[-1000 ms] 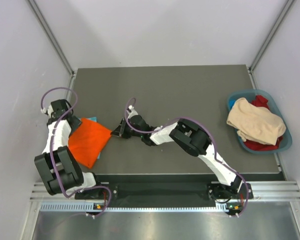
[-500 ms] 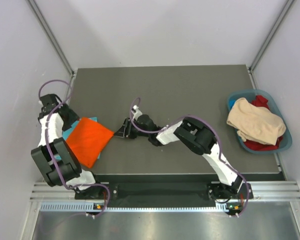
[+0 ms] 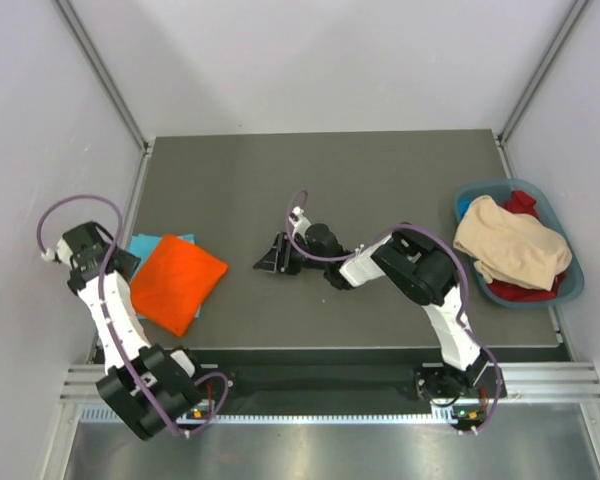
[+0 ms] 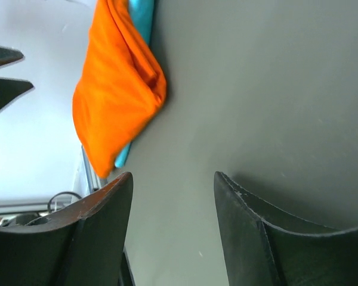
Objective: Fold and stack the t-shirts
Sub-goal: Neatly place the folded tshirt to the corner
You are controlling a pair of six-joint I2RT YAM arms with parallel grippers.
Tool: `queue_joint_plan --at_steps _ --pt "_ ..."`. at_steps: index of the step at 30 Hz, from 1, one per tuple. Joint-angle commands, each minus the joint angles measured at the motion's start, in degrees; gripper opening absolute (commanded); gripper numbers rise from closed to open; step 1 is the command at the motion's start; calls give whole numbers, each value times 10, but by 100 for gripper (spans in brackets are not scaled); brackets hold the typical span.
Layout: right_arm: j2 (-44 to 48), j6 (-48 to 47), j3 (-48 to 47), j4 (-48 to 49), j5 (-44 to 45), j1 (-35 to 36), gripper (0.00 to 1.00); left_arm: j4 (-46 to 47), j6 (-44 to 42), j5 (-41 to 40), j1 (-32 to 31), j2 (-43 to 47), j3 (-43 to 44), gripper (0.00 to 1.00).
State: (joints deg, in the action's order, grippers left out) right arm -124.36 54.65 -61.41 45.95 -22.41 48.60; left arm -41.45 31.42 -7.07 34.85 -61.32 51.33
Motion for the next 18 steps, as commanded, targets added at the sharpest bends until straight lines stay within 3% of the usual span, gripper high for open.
queue_joint_plan --at_steps 1,5,14,18 --pt "26 22 23 83 -39 -23 57 8 41 28 59 2 -57 64" --pt "41 22 45 93 -34 -35 57 25 57 36 82 26 -83 64" --pt "26 40 49 110 -45 -45 57 48 92 -49 90 53 -113 65" --pt "25 50 53 122 -49 -54 57 107 103 -22 98 50 -150 66"
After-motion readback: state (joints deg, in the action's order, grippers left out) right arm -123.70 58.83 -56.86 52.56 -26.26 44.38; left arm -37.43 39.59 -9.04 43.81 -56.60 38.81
